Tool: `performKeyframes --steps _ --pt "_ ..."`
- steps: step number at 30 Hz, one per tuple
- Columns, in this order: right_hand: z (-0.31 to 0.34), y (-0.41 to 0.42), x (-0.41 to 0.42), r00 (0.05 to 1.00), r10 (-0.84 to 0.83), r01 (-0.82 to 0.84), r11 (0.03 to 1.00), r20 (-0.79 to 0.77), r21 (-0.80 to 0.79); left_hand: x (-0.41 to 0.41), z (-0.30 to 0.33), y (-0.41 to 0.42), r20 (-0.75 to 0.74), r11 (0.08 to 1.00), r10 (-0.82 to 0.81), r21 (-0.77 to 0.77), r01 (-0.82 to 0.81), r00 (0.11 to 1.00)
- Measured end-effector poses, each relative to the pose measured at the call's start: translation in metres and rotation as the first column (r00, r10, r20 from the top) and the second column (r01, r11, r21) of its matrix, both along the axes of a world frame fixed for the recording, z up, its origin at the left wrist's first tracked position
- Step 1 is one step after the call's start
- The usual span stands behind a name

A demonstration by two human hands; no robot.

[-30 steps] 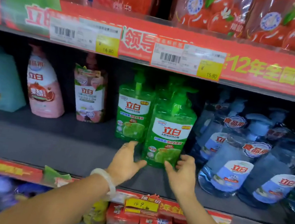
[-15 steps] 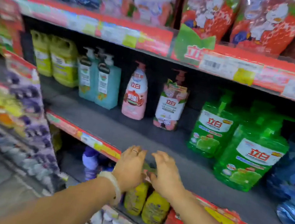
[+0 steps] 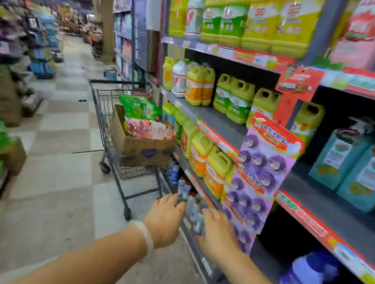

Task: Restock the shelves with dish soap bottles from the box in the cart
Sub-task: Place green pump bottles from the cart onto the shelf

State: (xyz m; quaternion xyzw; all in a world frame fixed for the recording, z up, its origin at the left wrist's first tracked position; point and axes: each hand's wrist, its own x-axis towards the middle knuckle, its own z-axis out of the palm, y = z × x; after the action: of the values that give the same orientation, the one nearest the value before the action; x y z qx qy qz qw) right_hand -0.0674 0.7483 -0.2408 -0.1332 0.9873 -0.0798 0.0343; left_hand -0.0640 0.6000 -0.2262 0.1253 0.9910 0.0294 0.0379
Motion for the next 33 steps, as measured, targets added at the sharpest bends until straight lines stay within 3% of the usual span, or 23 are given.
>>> performKeyframes --steps 10,20,28,33 --pt "0.004 -0.162 -0.113 0.980 0.188 -0.191 0.981 0.065 0.032 -0.078 -0.013 -0.153 -0.006 0.971 0.240 -0.004 -0.240 0.971" --pt "0.023 -0.291 -0.303 0.956 0.292 -0.291 0.956 0.017 -0.026 -0.239 0.011 -0.278 -0.043 0.925 0.380 0.015 -0.380 0.924" --pt "0.015 -0.376 -0.418 0.945 0.320 -0.320 0.947 0.072 -0.008 -0.347 -0.005 -0.362 -0.008 0.910 0.414 0.002 -0.414 0.910" --pt "0.002 -0.424 -0.504 0.965 0.255 -0.255 0.967 0.067 -0.008 -0.441 -0.011 -0.416 0.006 0.937 0.350 0.011 -0.350 0.937"
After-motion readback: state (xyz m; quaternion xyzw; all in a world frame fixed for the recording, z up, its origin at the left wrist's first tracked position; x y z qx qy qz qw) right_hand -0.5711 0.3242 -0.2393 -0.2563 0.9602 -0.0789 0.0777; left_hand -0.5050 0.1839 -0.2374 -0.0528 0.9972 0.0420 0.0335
